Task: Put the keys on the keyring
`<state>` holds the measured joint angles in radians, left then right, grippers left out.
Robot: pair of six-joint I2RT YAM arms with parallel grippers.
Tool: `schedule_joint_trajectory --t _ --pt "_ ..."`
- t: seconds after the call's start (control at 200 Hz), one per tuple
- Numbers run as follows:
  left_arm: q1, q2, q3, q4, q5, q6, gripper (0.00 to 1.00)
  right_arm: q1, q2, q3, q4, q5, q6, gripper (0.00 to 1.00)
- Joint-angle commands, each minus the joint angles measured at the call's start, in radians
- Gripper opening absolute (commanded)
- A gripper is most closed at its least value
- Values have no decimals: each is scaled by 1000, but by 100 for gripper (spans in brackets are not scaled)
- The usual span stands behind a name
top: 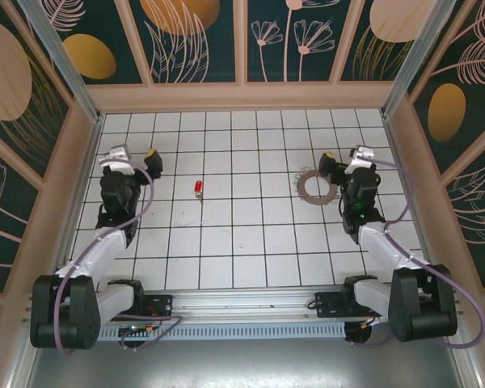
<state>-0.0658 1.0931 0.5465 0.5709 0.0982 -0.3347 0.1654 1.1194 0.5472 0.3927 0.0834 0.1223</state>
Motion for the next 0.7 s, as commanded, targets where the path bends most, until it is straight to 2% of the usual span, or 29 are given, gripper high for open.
schedule_joint_trajectory --t 0.0,0.1,0.195,0.335,0.495,0.696 --pt "-56 -14 59 -124 214 -133 99 46 27 81 -281 -63 41 99" --pt "-130 -2 90 -162 278 -199 99 83 78 134 -379 -61 45 99" --pt "-180 6 55 -88 358 -296 99 92 118 146 -410 -84 75 99" --pt "-264 -30 -54 30 328 -374 99 104 155 148 -437 -117 106 99" --pt "-335 -60 -77 -73 236 -312 99 149 210 196 -522 -110 85 99" --pt "-357 -112 -142 -73 187 -303 99 175 261 254 -611 -73 55 77"
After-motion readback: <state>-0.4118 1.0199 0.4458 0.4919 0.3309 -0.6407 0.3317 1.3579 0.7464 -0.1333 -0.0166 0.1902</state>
